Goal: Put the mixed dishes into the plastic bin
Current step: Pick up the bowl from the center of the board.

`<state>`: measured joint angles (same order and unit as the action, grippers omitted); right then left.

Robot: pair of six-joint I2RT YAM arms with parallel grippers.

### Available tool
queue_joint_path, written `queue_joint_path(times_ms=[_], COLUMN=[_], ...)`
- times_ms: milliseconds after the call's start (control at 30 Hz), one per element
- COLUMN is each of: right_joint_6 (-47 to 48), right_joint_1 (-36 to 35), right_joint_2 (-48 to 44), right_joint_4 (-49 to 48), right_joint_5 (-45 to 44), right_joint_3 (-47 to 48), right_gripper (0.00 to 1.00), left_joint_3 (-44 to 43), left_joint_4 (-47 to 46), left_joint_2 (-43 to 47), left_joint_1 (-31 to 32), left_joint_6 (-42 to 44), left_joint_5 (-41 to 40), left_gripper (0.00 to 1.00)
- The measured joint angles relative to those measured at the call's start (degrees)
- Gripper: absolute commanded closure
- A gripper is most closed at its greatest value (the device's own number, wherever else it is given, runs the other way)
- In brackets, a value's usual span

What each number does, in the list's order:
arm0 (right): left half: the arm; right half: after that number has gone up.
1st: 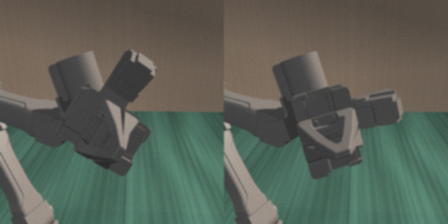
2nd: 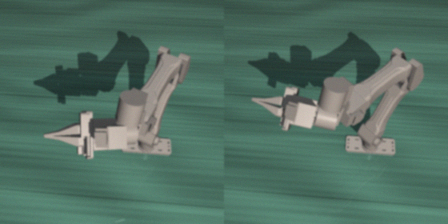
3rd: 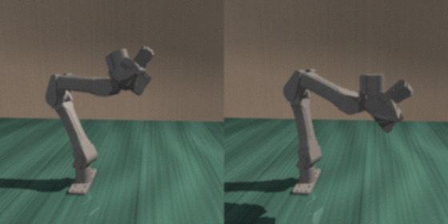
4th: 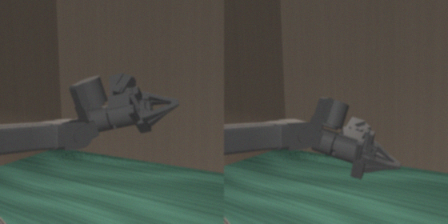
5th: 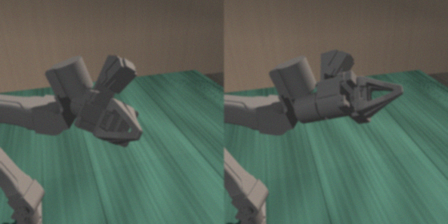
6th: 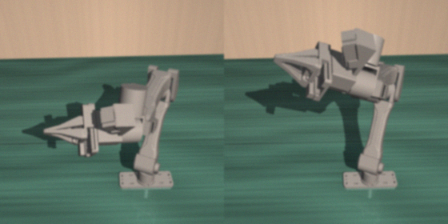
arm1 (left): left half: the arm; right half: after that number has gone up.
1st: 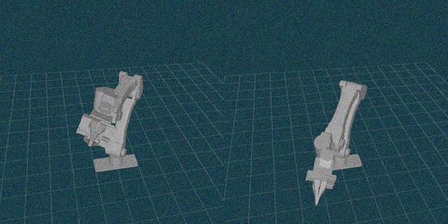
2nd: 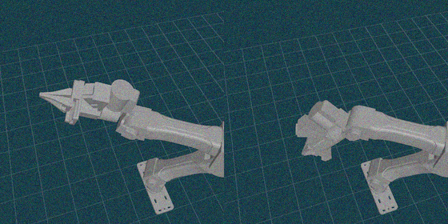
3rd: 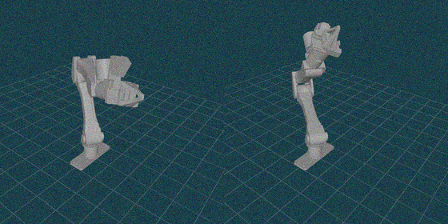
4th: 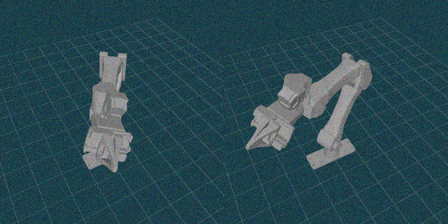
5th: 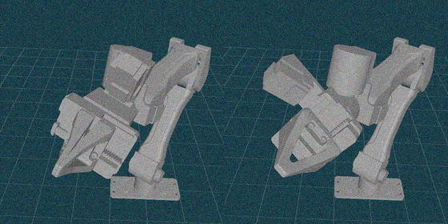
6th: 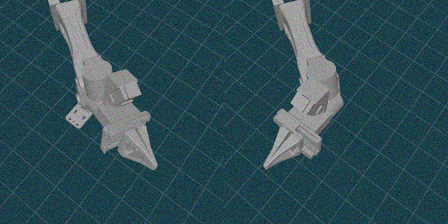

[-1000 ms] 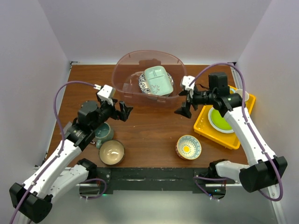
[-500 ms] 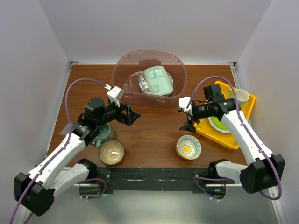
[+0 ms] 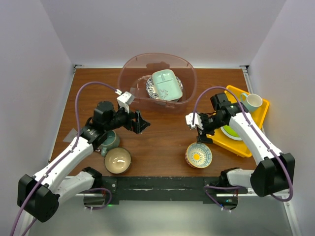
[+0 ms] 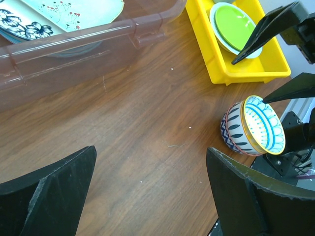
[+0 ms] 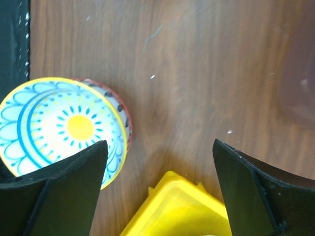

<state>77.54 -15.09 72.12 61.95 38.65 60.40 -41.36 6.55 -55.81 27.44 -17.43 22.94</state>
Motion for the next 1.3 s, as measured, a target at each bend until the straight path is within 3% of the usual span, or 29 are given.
queue_joint_path(times_ms=[533, 1033, 1233, 1300], right_joint_6=[5.6, 5.7, 5.7, 5.7], right_joint_1=[-0.5, -2.6, -2.7, -2.6], right_joint_2=[9.2, 9.2, 8.5, 8.2], right_joint_4=[3.5, 5.2, 6.4, 7.4], right_joint_5=[-0.7, -0.7, -0.7, -0.7], right_joint_3=[-1.6, -1.7, -1.6, -1.0], right_gripper=[0.53, 0.79, 1.00, 1.00], left_joint_3=[0.0, 0.0, 0.0, 0.0], left_joint_4=[0.2, 0.4, 0.4, 0.4], left_joint_2=[-0.8, -1.3, -1.5, -1.5], left_joint_1=[0.0, 0.0, 0.0, 0.0], left_joint_6=[0.0, 0.0, 0.0, 0.0], left_joint_5=[0.7, 0.7, 0.7, 0.8], left_gripper=[0.02, 0.02, 0.02, 0.02])
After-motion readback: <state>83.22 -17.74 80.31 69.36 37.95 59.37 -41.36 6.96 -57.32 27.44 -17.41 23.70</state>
